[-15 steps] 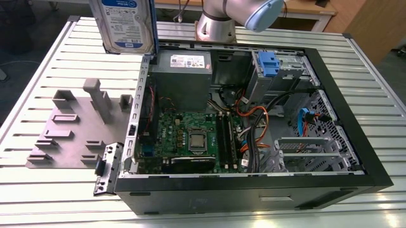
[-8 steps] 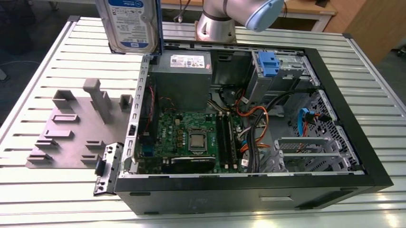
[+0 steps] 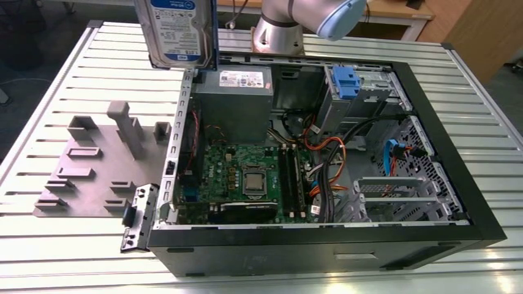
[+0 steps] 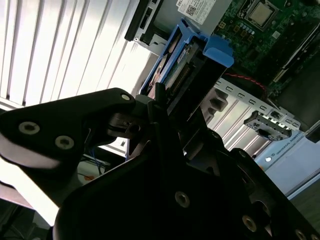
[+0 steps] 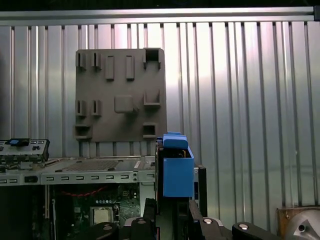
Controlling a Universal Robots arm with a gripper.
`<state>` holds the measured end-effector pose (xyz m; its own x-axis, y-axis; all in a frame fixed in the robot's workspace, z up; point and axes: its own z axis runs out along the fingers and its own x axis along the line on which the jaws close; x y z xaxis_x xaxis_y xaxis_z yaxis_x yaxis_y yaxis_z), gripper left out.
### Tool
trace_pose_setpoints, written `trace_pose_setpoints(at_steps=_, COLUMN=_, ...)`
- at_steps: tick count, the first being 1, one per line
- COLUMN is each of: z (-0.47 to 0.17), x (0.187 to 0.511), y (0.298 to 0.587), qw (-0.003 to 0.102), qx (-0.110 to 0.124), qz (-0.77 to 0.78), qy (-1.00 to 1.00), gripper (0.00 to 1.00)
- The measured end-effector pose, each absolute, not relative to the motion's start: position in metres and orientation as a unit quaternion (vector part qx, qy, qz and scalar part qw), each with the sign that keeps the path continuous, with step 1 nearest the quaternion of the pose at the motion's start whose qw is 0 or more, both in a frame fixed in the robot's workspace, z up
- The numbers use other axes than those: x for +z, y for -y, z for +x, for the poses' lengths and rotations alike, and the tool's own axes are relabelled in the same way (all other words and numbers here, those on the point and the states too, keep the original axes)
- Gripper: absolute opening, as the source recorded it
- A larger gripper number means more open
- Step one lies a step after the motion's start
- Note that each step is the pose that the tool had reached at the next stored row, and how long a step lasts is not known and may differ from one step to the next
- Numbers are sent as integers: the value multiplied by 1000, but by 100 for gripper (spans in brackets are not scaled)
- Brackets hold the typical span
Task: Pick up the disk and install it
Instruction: 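Pick up the disk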
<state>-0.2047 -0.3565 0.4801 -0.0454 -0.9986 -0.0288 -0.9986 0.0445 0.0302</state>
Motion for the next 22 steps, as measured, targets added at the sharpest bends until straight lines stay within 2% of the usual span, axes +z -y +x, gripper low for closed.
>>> trace_pose_setpoints(at_steps=22, z=-169, x=480, y=351, qw=0, qx=-21, qz=691, qy=723, gripper=35)
